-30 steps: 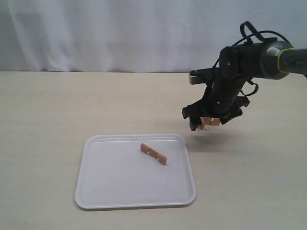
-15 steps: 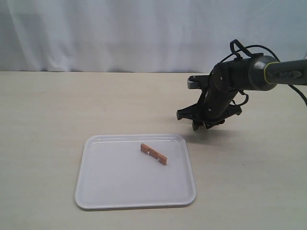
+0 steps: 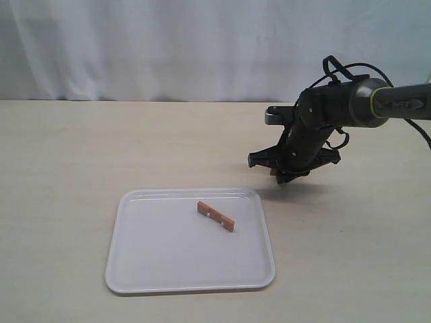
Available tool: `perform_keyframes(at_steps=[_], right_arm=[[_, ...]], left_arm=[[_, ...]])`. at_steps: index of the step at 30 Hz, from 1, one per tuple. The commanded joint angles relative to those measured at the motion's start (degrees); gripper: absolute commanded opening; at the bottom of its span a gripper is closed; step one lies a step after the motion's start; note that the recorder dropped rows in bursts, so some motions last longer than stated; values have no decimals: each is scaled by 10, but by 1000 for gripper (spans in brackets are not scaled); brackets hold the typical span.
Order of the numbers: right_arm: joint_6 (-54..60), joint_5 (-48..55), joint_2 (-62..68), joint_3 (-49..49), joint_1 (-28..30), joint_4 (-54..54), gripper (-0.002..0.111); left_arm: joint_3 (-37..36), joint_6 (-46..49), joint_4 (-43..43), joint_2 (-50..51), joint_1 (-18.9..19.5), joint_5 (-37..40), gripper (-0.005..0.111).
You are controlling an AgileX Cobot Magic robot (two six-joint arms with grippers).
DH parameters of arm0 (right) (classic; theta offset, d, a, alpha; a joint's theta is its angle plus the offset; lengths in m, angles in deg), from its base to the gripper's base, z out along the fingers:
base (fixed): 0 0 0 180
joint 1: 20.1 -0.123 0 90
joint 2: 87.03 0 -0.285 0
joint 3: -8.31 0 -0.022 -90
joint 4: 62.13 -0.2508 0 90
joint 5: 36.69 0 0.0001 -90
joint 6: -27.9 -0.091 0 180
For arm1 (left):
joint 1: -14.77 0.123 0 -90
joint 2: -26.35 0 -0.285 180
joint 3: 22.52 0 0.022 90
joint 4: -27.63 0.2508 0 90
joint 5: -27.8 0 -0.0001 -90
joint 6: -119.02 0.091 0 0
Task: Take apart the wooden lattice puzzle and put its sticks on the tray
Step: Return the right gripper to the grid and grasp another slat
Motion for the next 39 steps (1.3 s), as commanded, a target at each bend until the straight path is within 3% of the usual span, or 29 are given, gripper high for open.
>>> perform_keyframes(at_steps=[1,12,18,39], right_arm=[[-12,9,-2,1,2,4,4],[-7,50,-2,1,1,4,4],[61,84,-2,1,1,-39,4],[80,91,-47,1,1,-48,4]], left_arm=[[-1,-2,0,0,-1,-6,0],[-1,-2,0,0,-1,-6,0],[-1,-2,0,0,-1,-6,0],[-1,-2,0,0,-1,-6,0]])
